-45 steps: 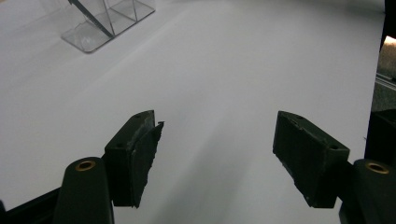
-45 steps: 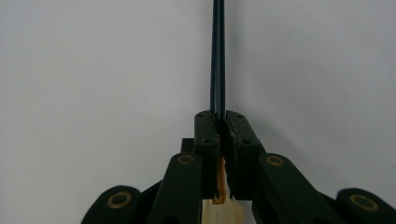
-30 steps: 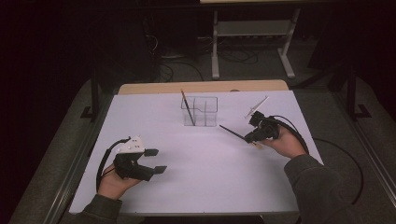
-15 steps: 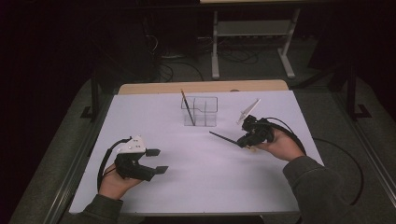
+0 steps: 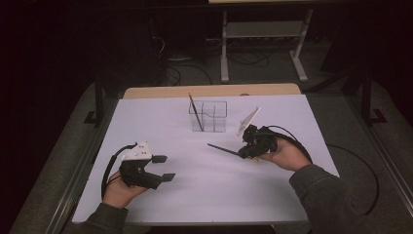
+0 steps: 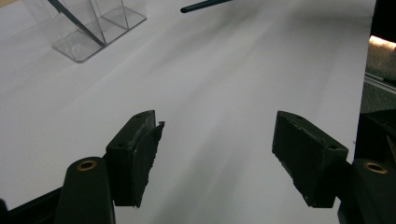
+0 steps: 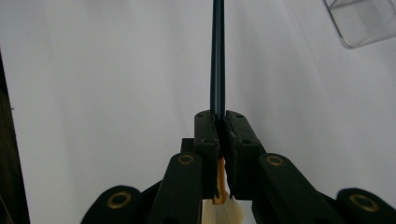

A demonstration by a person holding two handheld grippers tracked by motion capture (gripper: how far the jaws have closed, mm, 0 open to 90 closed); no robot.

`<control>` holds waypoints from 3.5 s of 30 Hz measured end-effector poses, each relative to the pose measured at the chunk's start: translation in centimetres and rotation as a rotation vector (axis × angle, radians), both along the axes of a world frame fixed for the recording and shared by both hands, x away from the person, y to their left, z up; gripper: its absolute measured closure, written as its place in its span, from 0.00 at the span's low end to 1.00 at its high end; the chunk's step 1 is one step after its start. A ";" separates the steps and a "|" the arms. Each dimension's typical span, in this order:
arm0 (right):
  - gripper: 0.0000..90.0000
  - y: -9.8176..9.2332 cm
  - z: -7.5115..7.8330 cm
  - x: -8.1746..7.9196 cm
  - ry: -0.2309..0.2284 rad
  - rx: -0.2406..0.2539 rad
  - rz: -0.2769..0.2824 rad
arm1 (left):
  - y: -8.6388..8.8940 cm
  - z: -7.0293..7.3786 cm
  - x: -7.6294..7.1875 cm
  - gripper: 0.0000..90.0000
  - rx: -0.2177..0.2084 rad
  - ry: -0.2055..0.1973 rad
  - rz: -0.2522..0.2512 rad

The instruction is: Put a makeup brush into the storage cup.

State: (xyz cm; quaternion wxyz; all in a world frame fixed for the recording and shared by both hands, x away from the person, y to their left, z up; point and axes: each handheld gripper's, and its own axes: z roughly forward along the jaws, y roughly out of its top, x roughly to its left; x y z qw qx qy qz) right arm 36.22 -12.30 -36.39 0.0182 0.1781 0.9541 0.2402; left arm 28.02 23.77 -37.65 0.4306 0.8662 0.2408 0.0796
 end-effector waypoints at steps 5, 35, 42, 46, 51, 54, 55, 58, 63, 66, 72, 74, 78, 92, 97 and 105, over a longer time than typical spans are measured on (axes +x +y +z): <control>0.93 1.1 0.2 -0.7 -0.018 0.000 0.043 | -0.2 0.1 -0.1 0.34 0.001 -0.002 -0.005; 0.93 7.4 -0.1 -3.8 0.005 -0.006 0.253 | -1.7 0.7 -0.6 0.36 0.021 -0.019 -0.091; 0.93 8.2 0.1 -4.4 0.003 0.003 0.293 | -2.0 0.6 -0.7 0.39 0.031 -0.014 -0.121; 0.93 8.6 0.3 -4.7 -0.002 0.004 0.307 | -2.2 0.6 -0.8 0.41 0.039 -0.009 -0.144; 0.93 9.1 0.6 -5.1 -0.001 0.007 0.329 | -2.4 0.6 -0.9 0.43 0.041 -0.004 -0.179; 0.93 9.3 0.9 -5.4 -0.006 0.012 0.342 | -2.5 0.7 -0.9 0.44 0.038 0.003 -0.207; 0.93 9.4 1.0 -5.4 -0.006 0.014 0.348 | -2.6 0.8 -0.9 0.45 0.041 0.000 -0.217; 0.93 9.6 1.2 -5.6 -0.013 0.013 0.364 | -3.0 1.1 -0.9 0.48 0.060 0.005 -0.234; 0.93 9.8 1.7 -5.9 -0.015 0.020 0.389 | -3.8 1.5 -0.7 0.53 0.090 0.023 -0.267; 0.93 9.8 2.0 -6.1 -0.021 0.018 0.394 | -4.3 1.7 -0.7 0.57 0.102 0.038 -0.287; 0.93 9.5 2.3 -6.6 -0.034 0.022 0.406 | -5.2 2.1 -0.5 0.67 0.145 0.058 -0.339; 0.93 9.4 2.4 -6.7 -0.036 0.020 0.407 | -5.5 2.2 -0.5 0.69 0.160 0.062 -0.360; 0.93 9.4 2.5 -6.9 -0.034 0.019 0.411 | -6.2 2.1 -0.4 0.73 0.178 0.075 -0.385; 0.93 9.7 2.6 -7.2 -0.055 0.010 0.430 | -6.7 1.8 -0.2 0.83 0.216 0.100 -0.411; 0.93 9.8 2.5 -7.3 -0.059 0.003 0.435 | -6.8 1.7 -0.2 0.88 0.217 0.108 -0.415; 0.93 9.8 2.6 -7.4 -0.079 -0.007 0.443 | -6.8 1.7 -0.1 0.93 0.221 0.105 -0.432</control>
